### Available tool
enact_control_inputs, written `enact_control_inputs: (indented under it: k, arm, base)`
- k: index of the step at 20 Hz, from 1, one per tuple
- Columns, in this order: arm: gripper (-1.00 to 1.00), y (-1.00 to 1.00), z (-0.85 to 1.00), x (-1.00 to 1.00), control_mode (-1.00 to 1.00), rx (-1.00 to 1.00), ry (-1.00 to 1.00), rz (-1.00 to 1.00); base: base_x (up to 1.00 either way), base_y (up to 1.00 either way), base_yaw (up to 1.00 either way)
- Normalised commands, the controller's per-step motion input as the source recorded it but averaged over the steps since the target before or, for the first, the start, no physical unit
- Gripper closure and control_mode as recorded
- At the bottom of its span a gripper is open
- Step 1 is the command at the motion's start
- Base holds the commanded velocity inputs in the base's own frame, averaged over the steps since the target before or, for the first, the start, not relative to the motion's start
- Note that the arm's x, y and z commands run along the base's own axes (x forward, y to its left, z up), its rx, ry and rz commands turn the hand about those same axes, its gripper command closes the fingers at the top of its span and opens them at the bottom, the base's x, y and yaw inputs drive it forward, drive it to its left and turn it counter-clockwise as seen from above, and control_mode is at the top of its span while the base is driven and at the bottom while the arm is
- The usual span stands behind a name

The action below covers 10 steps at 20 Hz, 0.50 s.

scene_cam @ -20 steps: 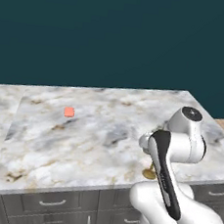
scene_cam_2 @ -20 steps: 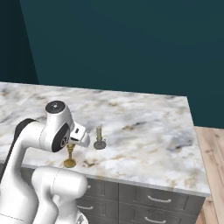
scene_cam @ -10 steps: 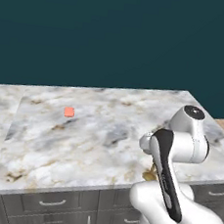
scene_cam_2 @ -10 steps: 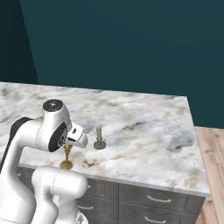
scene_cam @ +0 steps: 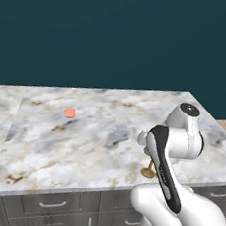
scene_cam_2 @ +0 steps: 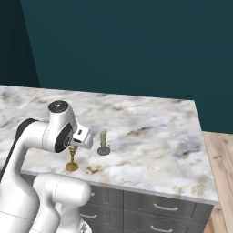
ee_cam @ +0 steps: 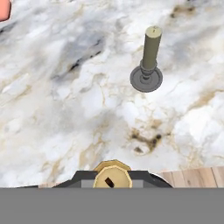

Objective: Pick the candle and candle from the dining table and place them in the open cabinet. Close the cabinet after placing the objects.

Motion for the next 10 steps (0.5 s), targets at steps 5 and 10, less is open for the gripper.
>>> enact_control_inputs:
  k: [5,10]
  arm:
    - [1.0,0.0,0.0,0.0,-1.0,0.0,0.0,0.0]
    - [1.0,0.0,0.0,0.0,1.0,0.0,0.0,0.0]
  base:
    - [0.0,0.0,0.0]
    - [-0.01,0.0,0.0]
